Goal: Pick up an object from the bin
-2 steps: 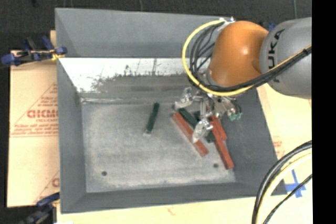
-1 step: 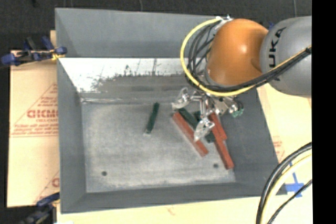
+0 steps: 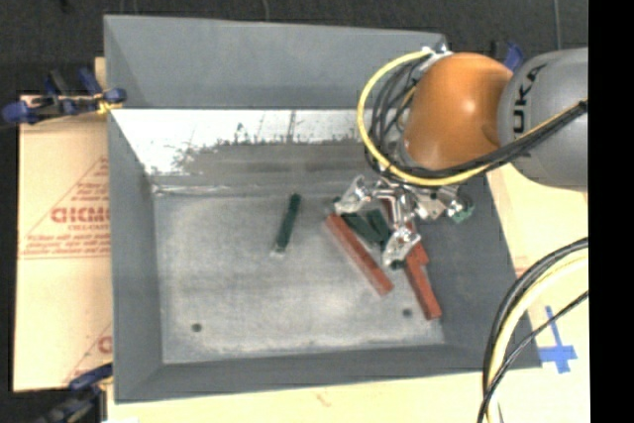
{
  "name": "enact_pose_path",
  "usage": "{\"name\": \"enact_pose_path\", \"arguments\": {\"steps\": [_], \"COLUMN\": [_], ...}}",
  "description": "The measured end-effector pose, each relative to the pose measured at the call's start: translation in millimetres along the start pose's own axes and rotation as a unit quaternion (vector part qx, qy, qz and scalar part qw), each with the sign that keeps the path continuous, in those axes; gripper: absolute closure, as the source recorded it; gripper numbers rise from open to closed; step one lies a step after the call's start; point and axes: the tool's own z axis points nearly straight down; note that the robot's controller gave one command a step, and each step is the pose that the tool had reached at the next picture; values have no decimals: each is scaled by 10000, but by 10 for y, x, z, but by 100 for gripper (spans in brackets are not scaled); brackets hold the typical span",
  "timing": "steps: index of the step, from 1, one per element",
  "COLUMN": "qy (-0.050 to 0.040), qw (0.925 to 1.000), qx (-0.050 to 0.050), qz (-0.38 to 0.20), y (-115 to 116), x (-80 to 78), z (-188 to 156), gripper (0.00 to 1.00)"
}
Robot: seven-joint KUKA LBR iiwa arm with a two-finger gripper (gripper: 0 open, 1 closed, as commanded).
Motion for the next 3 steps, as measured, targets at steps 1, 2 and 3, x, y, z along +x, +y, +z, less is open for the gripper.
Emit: {"name": "enact_pose_path", "arguments": {"steps": [1,2,3], "qy": [-68,32,31], "qw": [9946,9541,9542], "qx": [51,-58,-60], "qz": [-1030,-2995,-2991], "y": [-56,-540,-541], "x": [317,-52,-52], "z": [242,366,366], "gripper": [0,100,100]}}
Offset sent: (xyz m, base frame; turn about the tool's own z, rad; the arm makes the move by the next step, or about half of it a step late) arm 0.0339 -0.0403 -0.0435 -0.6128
